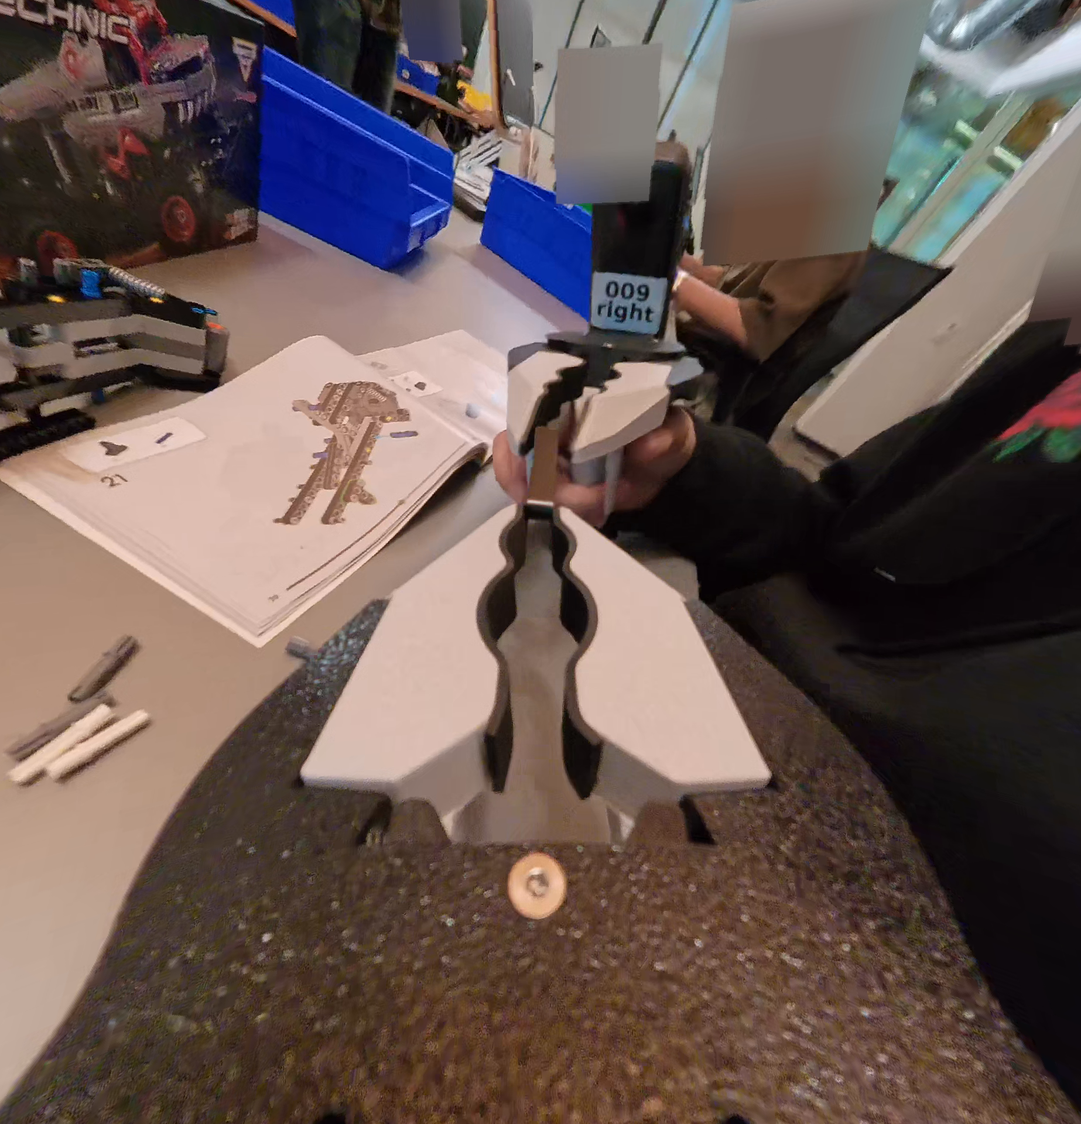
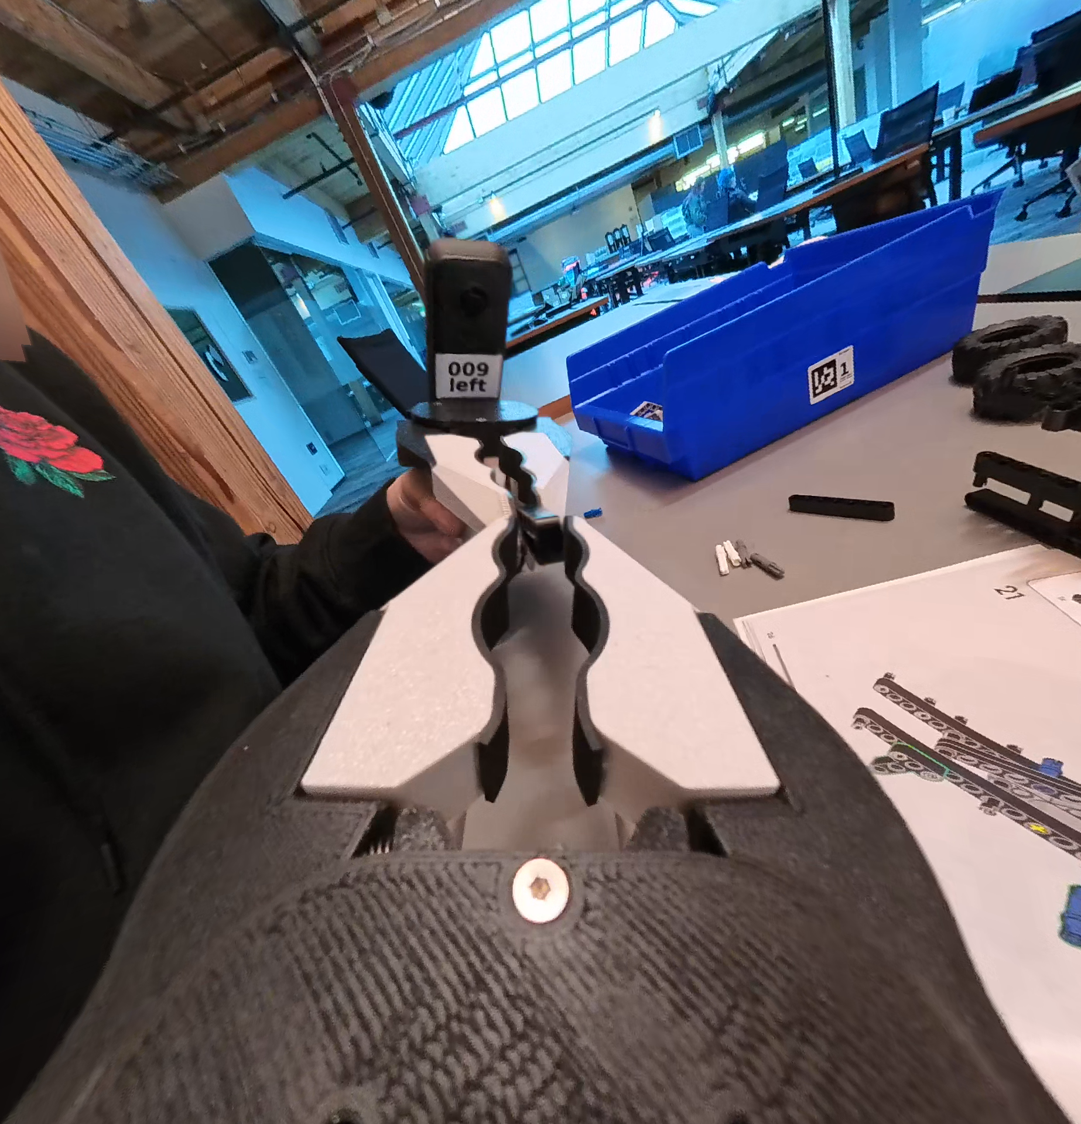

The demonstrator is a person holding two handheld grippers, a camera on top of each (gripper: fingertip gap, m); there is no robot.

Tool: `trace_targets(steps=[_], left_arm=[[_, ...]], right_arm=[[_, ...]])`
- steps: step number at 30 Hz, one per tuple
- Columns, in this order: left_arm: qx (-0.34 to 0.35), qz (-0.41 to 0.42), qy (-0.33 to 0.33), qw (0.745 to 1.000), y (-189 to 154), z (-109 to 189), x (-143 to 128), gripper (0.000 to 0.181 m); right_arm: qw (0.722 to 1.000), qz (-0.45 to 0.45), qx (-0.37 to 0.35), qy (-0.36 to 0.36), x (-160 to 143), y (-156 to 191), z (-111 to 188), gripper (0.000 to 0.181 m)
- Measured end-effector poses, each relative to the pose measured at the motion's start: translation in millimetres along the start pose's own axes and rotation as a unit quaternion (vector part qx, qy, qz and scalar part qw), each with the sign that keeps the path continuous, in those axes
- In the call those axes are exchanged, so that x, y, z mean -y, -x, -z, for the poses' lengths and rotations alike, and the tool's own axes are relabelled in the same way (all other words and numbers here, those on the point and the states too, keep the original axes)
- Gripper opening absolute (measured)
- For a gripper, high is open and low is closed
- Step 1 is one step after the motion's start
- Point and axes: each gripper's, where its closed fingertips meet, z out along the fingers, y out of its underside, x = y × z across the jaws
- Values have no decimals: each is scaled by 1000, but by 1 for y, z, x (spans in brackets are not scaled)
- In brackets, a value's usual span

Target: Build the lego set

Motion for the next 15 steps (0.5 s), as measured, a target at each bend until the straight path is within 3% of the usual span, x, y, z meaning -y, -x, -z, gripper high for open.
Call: trace_targets(steps=[5, 9, 15], left_arm=[[7, -56, 1, 998, -2, 6, -1, 7], [-3, -62, -34, 997, -6, 8, 6, 9], [-12, -75, -4, 997, -6, 12, -4, 6]], right_arm=[[1000, 16, 13, 15, -4, 5, -5, 6], [999, 25, 23, 15, -5, 12, -11, 5], [998, 37, 17, 49, -15, 12, -16, 7]])
